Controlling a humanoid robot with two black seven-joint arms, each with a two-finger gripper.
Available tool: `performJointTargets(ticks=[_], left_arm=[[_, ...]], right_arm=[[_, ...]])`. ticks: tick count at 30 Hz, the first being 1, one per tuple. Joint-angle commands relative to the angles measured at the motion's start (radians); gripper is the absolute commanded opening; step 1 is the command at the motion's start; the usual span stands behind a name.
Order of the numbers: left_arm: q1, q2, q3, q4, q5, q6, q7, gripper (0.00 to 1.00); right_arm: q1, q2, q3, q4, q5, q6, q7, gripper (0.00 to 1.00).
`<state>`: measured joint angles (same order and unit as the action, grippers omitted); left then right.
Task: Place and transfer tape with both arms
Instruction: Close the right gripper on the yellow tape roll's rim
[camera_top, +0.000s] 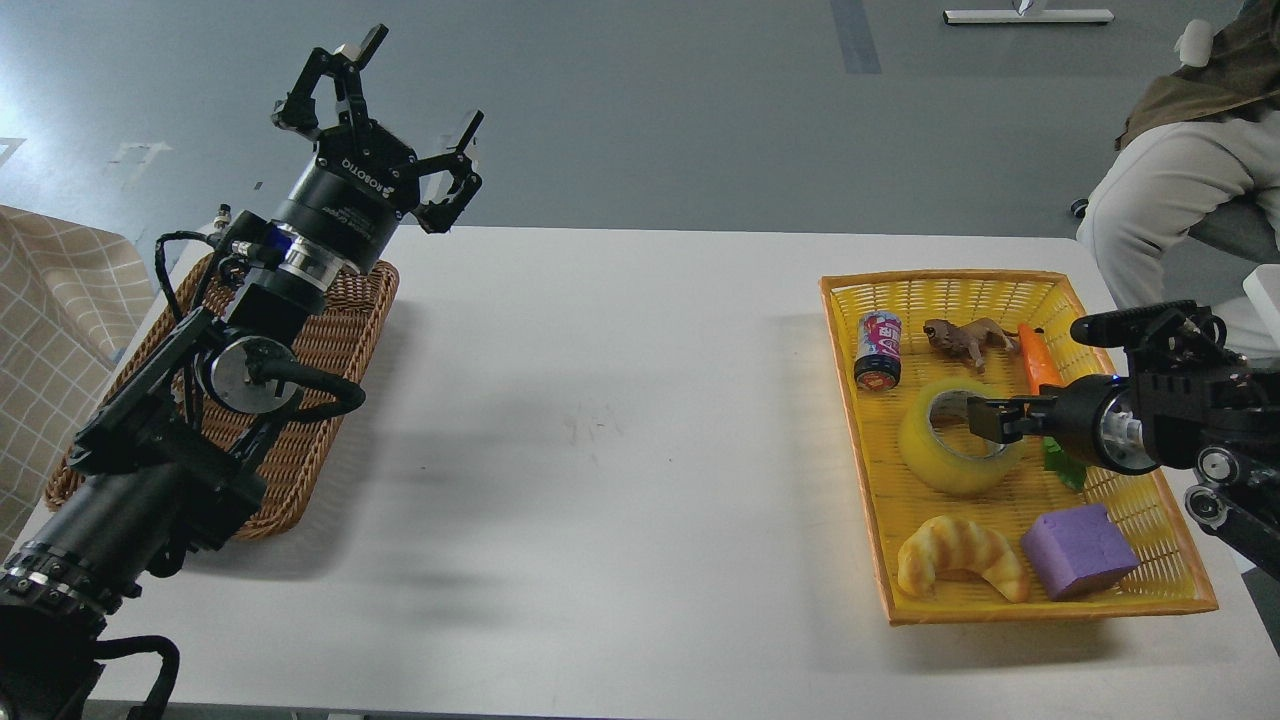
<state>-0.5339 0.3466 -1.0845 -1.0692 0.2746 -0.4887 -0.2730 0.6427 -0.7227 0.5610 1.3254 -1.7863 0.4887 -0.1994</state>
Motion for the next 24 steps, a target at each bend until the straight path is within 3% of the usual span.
performJointTargets(ticks=[1,10,19,21,22,24], left_arm=[[-0.001,-0.001,0.0,0.0,0.0,0.0,0.0,0.98],[0.0,-0.001,0.001,0.0,0.0,0.0,0.0,0.98],[0.002,-0.001,0.005,0.002,0.001,0.0,0.0,0.98],[0.003,-0.001,0.005,0.002,0.0,0.0,0.0,0.98],[0.003,-0.001,0.005,0.002,0.0,0.0,0.0,0.98],[0.003,-0.001,0.005,0.002,0.0,0.0,0.0,0.98]], right_arm=[[0.0,0.002,-0.013,-0.002,-0.001,0.0,0.0,0.73],[0.0,0.026,-0.021,-0.038,0.001,0.0,0.003,0.66],[0.0,0.048,-0.036,-0.071,0.001,0.0,0.003,0.48],[0.0,0.051,-0.036,-0.075,0.001,0.0,0.003,0.42],[0.0,0.054,-0.036,-0.075,0.001,0.0,0.003,0.31],[0.0,0.054,-0.038,-0.08,0.002,0.0,0.0,0.19]])
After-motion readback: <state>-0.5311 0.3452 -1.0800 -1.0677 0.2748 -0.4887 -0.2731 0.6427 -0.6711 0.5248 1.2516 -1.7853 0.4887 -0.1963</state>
